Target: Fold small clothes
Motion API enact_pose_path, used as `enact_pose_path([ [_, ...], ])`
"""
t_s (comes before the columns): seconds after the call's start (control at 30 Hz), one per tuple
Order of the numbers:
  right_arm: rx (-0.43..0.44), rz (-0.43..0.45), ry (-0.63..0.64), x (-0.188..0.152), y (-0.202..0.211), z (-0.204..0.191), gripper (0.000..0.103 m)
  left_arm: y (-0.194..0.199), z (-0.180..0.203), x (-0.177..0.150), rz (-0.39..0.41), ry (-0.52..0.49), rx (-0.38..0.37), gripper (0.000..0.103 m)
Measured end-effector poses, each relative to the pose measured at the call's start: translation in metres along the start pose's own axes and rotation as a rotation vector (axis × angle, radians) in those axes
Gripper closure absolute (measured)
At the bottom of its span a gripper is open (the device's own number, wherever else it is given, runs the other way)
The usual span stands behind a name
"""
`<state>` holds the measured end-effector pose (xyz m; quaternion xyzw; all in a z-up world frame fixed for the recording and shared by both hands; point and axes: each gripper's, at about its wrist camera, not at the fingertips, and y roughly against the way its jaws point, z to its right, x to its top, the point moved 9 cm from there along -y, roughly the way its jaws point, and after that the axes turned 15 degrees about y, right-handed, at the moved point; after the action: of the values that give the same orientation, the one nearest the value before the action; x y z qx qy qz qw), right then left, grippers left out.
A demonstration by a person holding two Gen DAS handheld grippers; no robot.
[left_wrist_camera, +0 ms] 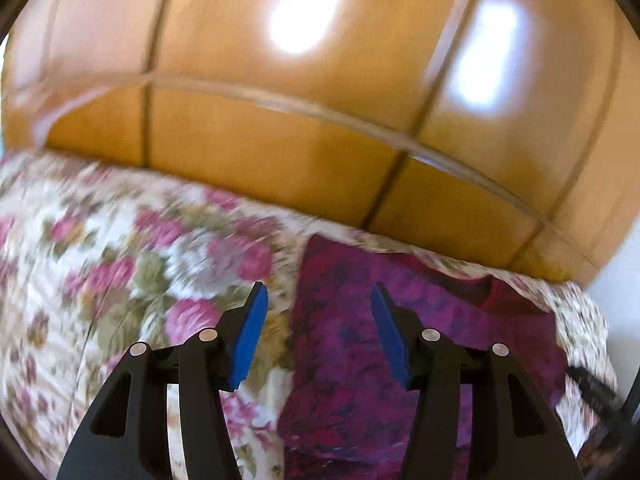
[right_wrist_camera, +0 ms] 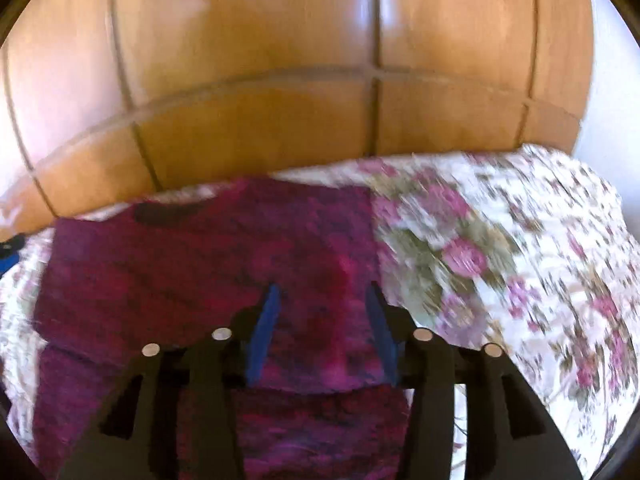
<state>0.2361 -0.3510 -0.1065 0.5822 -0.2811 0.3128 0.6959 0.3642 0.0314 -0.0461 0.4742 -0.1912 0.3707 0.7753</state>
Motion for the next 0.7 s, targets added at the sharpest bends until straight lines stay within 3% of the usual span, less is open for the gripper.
enact_pose_path([
  [0.13,0.055,0.0,0.073,0.021,-0.016,-0.032,0.043,-0.03,0.026,-0.009,-0.103,-0.063,-0.051,0.05],
  [0.3,0.042,-0.094,0.116,0.011,-0.063,-0.045,0.04,-0.086,0.014,-0.03,-0.207,-0.076,0.04,0.05],
  [0.53,0.015,-0.057,0.158,0.003,-0.081,-0.05,0.039,-0.092,0.001,-0.041,-0.153,-0.05,0.059,0.05],
  [0.7,0.011,-0.046,0.157,0.002,-0.08,-0.05,0.038,-0.058,0.006,-0.035,-0.089,-0.014,0.112,0.05],
])
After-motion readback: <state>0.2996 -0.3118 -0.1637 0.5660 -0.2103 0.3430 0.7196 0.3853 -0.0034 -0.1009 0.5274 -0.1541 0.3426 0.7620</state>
